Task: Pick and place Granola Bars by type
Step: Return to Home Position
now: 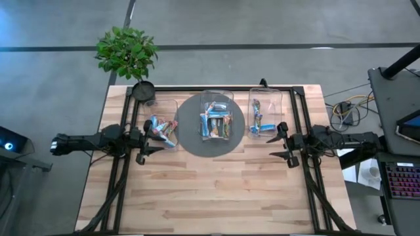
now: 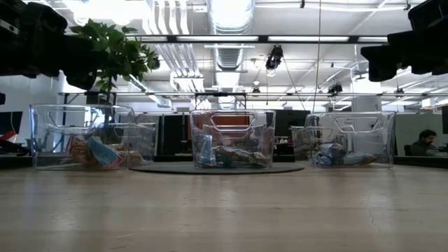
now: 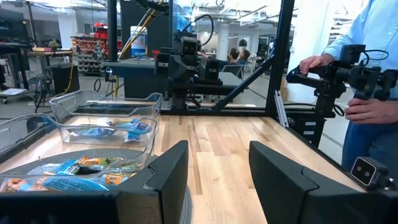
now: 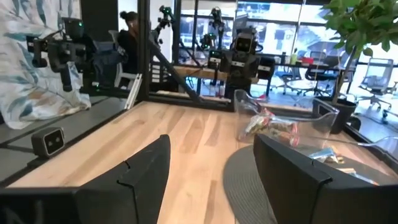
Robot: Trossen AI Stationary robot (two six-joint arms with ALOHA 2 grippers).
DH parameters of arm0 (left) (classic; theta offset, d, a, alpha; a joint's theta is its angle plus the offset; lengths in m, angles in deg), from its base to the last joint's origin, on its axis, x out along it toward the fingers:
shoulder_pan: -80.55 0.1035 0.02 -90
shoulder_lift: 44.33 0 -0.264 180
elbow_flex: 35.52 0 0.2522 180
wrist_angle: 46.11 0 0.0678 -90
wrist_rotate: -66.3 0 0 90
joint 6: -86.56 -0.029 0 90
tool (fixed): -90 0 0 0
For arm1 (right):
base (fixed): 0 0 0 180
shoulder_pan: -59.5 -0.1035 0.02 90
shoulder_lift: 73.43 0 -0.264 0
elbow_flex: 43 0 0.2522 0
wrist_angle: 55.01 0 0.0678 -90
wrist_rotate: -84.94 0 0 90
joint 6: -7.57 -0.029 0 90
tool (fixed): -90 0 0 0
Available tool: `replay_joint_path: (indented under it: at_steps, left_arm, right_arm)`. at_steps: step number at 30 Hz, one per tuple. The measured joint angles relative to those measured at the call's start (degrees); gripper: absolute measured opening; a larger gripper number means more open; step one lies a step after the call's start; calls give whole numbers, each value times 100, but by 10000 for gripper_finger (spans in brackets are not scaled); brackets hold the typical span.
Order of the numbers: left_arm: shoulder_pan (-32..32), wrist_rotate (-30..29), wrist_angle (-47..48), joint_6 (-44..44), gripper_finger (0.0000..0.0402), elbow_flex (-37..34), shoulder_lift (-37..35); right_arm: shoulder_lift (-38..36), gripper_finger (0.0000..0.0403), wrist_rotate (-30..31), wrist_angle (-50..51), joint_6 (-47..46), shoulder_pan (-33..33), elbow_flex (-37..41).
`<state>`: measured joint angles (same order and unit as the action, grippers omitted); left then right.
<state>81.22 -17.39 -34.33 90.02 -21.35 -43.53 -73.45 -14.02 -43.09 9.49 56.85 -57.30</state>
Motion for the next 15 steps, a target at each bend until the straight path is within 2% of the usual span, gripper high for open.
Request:
replay_joint_path:
  at_steps: [7,15]
  left_arm:
    - [0,0,0,0,154,0,20]
    - [0,0,-2,0,154,0,20]
  right_arm:
    - [1,221,47,4,-26,4,0]
    - [3,221,495,90,-430,74,0]
